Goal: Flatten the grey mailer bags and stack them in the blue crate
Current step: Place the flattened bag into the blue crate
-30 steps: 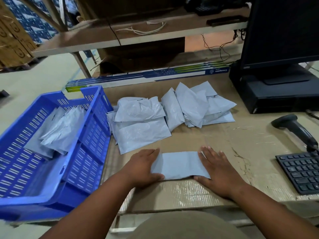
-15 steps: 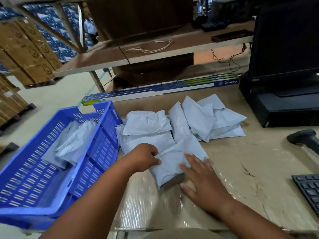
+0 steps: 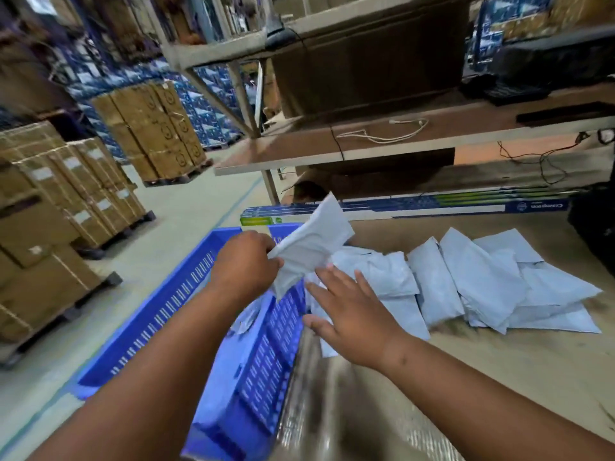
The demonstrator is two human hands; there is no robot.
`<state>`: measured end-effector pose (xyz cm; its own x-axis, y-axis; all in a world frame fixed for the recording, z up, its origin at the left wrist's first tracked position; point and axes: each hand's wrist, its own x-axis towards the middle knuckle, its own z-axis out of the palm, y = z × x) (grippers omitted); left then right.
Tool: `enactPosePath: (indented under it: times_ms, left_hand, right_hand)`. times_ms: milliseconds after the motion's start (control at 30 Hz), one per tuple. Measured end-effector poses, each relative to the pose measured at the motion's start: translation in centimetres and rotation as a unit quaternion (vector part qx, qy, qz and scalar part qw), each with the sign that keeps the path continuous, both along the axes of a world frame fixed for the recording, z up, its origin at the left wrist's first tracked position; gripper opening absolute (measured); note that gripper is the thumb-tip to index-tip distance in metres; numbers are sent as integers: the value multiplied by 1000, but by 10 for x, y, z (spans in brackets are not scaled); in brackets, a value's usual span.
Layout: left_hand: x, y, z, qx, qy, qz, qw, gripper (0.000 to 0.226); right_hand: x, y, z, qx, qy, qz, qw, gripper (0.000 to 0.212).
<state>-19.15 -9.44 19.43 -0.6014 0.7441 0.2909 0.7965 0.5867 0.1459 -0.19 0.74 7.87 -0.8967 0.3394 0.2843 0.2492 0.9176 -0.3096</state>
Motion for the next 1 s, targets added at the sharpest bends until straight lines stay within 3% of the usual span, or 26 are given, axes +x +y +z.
enactPosePath:
  times_ms: [133,267,500,600,1000]
  left_hand:
    - [-61,-20,-8,-35,18,80,996,20]
    - [-112,-34,-36,-75,-5,116,990,21]
    - [-161,-25,-103,-138,-47,86,986,27]
    - [-170,-12,-124,-155,-78,93,980,18]
    - [-168,9,-145,-176,-86,101,975,13]
  right_hand:
    - [-52,-22,10,6,-42,31,999,72]
    - [-90,-42,1,18,-115,66,991,95]
    - [-101,-52,-11,-59,-94,49,993,83]
    - [-103,-52,-13,-58,-105,45,992,70]
    - [-104,-61,-17,-74,-92,19,993,63]
